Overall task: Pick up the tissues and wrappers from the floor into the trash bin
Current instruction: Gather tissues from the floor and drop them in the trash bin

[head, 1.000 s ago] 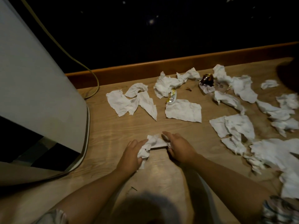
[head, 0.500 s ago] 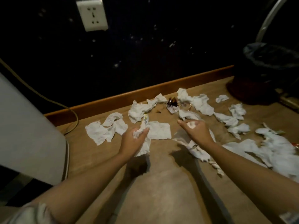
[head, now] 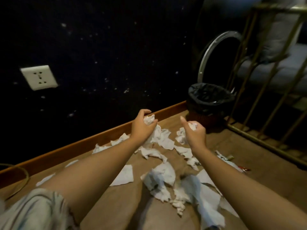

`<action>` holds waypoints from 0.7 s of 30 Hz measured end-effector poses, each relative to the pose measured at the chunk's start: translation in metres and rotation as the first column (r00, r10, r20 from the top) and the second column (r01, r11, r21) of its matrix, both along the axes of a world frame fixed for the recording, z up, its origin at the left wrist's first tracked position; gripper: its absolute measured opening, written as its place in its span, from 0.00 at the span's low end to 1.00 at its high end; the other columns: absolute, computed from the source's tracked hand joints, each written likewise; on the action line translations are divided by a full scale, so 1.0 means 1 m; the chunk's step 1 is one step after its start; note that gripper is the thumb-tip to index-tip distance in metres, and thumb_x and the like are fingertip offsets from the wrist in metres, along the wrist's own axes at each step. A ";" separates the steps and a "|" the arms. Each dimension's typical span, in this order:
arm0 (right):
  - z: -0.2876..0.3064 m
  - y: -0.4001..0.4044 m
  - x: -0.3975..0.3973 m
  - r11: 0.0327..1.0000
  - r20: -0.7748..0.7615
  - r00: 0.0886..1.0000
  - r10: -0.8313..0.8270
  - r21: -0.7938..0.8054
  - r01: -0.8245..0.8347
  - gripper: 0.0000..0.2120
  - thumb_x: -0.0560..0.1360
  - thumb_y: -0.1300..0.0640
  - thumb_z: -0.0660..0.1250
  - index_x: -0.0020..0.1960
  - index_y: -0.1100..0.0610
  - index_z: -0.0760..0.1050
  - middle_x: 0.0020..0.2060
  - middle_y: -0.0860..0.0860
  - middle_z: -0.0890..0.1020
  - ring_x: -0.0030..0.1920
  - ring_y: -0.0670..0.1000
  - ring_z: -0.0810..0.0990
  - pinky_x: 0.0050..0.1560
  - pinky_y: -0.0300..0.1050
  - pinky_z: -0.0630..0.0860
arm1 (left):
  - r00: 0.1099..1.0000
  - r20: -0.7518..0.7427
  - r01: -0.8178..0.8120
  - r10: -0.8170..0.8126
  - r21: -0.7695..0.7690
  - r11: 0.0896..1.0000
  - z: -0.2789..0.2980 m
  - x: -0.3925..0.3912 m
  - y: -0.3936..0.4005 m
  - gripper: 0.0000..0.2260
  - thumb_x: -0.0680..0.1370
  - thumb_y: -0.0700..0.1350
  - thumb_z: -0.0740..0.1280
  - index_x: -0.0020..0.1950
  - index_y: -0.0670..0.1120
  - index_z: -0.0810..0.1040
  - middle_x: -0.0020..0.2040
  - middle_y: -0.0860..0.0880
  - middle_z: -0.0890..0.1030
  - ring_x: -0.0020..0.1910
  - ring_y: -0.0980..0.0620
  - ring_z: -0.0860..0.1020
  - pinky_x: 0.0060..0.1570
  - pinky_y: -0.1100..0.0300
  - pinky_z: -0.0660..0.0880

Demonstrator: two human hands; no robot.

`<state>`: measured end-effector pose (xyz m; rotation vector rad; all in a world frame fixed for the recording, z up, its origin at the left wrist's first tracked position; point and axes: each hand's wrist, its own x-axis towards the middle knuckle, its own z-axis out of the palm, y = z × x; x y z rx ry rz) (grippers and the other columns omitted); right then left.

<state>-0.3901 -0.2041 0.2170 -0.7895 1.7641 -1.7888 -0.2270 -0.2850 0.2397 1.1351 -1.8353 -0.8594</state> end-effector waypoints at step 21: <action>-0.029 -0.145 -0.204 0.894 0.443 0.779 -0.444 0.154 0.422 0.14 0.71 0.51 0.69 0.52 0.59 0.75 0.51 0.58 0.82 0.49 0.59 0.82 0.44 0.50 0.79 | 0.863 -0.472 0.281 0.178 0.742 0.608 -0.027 -0.265 -0.161 0.20 0.71 0.39 0.67 0.63 0.37 0.73 0.52 0.40 0.82 0.44 0.42 0.81 0.43 0.53 0.77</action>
